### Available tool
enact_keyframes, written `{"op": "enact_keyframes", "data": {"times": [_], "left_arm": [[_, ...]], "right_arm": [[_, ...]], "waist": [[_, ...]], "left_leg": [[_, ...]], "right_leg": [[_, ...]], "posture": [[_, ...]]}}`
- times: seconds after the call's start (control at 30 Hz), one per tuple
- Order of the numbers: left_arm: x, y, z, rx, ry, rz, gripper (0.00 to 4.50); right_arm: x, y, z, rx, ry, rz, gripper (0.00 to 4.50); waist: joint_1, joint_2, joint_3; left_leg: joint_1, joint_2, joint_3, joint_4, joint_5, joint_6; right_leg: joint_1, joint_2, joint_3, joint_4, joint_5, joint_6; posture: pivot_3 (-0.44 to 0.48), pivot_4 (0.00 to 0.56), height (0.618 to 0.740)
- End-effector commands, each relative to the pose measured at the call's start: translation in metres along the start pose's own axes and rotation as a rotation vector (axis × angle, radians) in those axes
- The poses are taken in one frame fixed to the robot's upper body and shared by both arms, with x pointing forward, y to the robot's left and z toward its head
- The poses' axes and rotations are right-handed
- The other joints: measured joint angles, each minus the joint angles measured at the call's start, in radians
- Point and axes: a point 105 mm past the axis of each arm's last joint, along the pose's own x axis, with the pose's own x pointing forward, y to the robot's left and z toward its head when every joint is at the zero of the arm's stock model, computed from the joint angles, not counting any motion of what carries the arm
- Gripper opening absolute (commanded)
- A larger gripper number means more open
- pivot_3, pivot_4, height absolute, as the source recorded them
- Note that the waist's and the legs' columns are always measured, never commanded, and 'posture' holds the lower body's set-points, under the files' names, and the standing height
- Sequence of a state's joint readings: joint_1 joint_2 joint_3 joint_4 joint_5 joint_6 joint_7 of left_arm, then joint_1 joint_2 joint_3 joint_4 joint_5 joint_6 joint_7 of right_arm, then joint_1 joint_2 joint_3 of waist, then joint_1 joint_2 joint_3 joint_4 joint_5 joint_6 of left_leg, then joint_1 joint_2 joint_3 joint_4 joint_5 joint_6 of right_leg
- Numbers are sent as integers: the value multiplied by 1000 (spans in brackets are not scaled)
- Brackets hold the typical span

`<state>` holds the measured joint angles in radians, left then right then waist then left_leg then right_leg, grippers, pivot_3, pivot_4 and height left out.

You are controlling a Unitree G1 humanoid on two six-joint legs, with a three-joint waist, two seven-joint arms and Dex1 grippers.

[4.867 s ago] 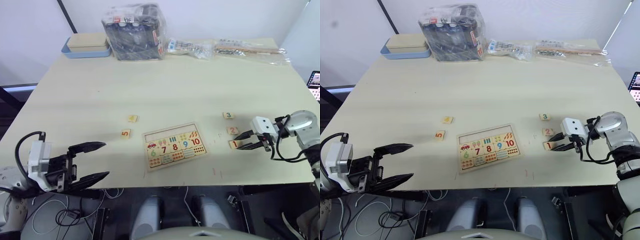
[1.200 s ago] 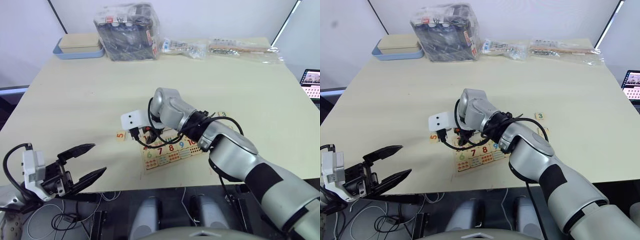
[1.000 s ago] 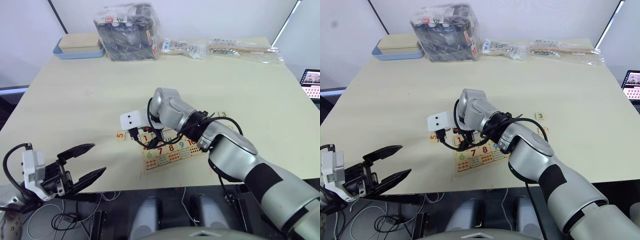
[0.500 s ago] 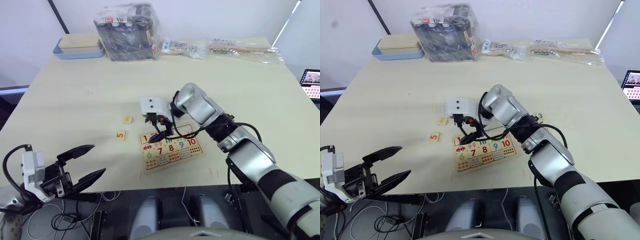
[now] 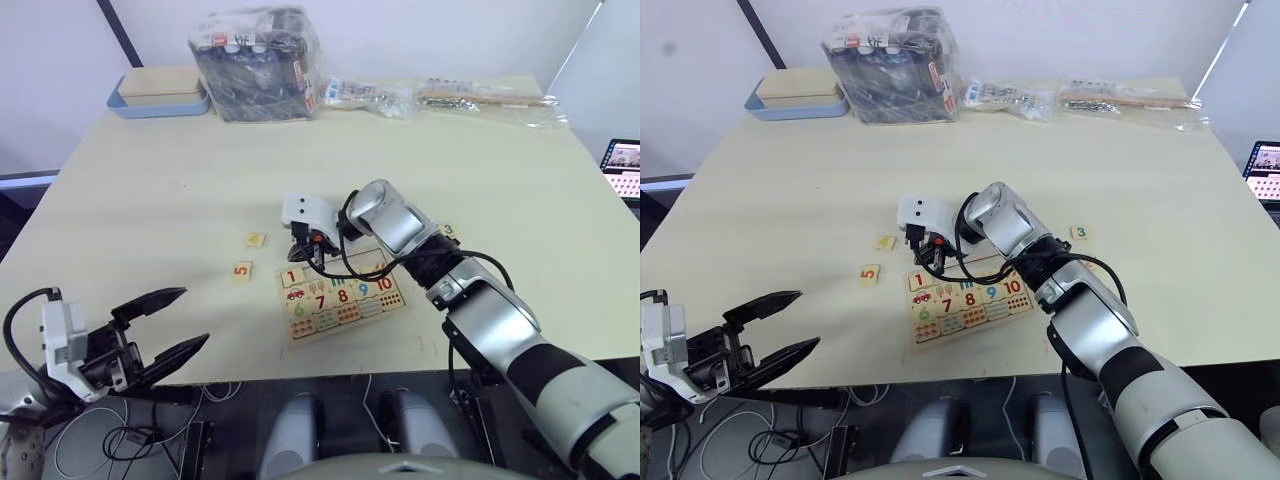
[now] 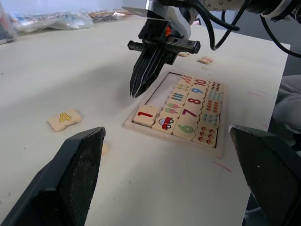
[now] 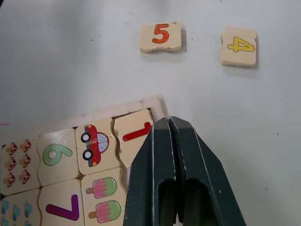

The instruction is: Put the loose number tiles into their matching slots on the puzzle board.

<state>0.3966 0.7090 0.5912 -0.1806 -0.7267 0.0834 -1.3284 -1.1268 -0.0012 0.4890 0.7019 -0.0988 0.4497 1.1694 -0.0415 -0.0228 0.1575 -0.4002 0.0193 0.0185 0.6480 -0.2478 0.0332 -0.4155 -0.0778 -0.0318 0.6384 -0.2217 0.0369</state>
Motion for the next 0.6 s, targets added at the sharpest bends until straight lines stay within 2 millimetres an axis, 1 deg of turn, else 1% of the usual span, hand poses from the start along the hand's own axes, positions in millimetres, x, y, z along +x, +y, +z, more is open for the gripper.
{"op": "enact_keyframes", "data": {"times": [0.03,0.3,0.6], "left_arm": [[-3,2,5,32,6,8,4500],[-3,2,5,34,7,10,4500],[-4,2,3,35,12,12,4500]], "right_arm": [[1,-2,4,-30,-14,-16,13],[3,-5,-1,-38,9,-23,13],[6,-1,-4,-48,22,-1,13]], "waist": [[0,0,0],[0,0,0],[0,0,0]], "left_leg": [[0,0,0,0,0,0],[0,0,0,0,0,0],[0,0,0,0,0,0]], "right_leg": [[0,0,0,0,0,0],[0,0,0,0,0,0],[0,0,0,0,0,0]], "posture": [[0,150,740],[0,150,740],[0,150,740]]}}
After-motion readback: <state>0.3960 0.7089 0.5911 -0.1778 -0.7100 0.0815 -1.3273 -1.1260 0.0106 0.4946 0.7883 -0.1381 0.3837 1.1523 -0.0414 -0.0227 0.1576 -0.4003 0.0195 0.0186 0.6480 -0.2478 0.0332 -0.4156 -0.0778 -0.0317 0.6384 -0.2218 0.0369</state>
